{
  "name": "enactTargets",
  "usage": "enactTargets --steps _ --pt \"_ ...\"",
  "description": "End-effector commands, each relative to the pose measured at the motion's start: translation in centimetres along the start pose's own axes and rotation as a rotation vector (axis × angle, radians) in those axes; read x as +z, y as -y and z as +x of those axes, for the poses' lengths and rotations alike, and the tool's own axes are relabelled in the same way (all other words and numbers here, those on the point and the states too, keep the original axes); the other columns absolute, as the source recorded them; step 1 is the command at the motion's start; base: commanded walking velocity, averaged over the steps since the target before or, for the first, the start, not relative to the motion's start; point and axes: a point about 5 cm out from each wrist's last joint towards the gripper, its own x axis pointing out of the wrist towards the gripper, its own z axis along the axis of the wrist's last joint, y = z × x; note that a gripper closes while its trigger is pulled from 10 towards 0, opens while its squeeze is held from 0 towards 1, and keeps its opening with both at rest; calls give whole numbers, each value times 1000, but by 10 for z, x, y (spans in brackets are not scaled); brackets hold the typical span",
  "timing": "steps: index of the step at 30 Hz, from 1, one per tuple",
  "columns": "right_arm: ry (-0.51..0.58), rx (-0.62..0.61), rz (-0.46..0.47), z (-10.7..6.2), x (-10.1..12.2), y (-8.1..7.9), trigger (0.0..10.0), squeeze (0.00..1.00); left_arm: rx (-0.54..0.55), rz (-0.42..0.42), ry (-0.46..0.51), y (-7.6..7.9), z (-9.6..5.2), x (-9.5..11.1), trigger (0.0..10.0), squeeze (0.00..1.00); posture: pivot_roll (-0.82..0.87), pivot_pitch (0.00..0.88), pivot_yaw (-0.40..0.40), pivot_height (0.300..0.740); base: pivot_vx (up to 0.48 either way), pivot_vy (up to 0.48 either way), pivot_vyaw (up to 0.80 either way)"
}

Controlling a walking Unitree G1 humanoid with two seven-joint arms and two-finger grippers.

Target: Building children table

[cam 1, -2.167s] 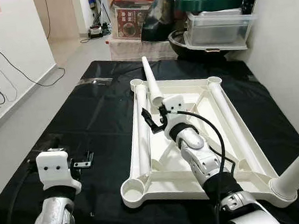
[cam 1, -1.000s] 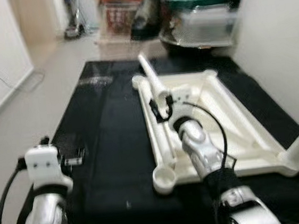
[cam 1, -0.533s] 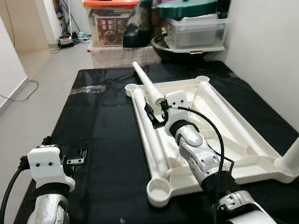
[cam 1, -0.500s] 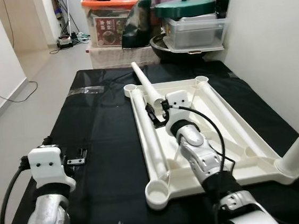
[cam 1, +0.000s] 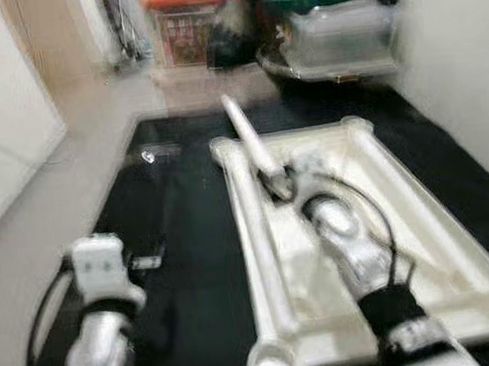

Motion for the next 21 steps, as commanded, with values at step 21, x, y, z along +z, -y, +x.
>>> enactTargets --steps 21 --pt "134 80 69 2 42 -19 10000 0 21 25 3 -3 -2 -1 10000 0 48 0 -54 740 101 0 0"
